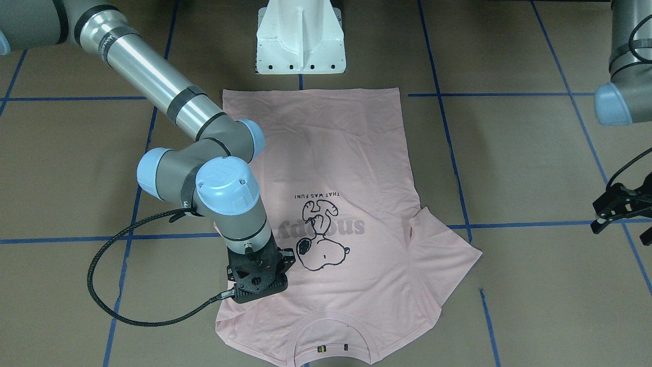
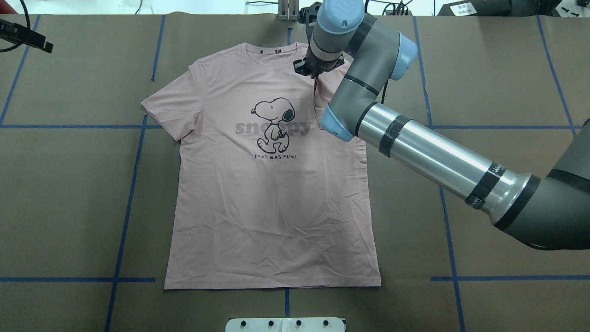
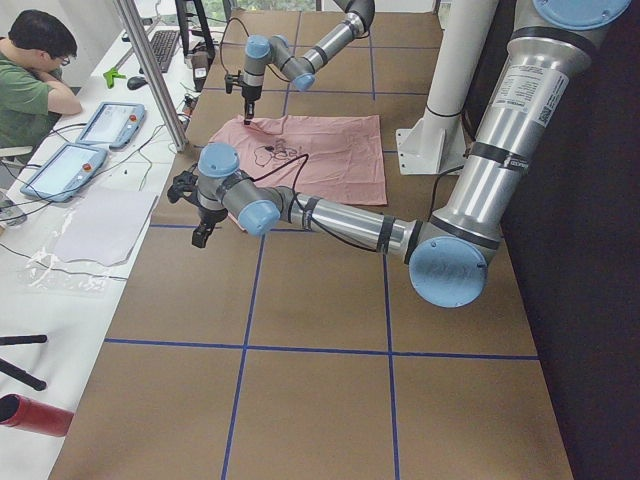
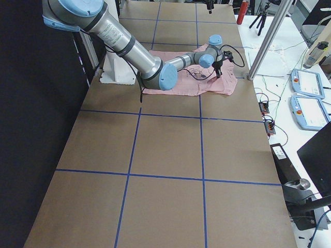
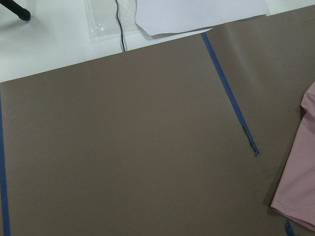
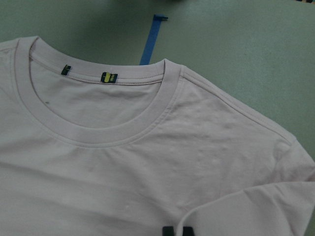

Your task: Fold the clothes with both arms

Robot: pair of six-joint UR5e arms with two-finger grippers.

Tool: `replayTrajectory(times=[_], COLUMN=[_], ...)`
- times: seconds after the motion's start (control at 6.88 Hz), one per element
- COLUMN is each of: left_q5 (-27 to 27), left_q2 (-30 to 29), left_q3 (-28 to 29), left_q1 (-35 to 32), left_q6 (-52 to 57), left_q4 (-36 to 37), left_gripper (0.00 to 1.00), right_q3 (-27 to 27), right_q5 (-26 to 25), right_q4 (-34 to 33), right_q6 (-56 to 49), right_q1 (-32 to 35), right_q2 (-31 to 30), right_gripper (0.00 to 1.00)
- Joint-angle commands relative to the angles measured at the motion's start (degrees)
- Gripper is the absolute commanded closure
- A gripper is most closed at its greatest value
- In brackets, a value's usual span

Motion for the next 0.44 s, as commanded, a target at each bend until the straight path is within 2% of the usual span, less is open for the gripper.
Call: replayTrajectory(times=[0.0,0.15,0.29], left_q5=[0.00,0.09,0.52], left_q2=[-0.28,-0.72,-1.85], left_q3=[0.09,0.09,0.18], left_q1=[0.09,0.26,2.00], left_q6=[0.02,-0.68,-6.17], left_q4=[0.00,0.00,0.00], left_gripper=[0.02,0.02,0.01], right_q3=[-0.38,-0.29,1.28], right_q5=[-0.82,-0.73,0.31], right_q4=[1.10,1.10,0.58], right_q6=[1.12,6.26,9.18], right_q1=[-0.65,-0.65,-0.56], right_q2=[0.18,0.18,0.18], right_gripper=[0.00,0.00,0.00])
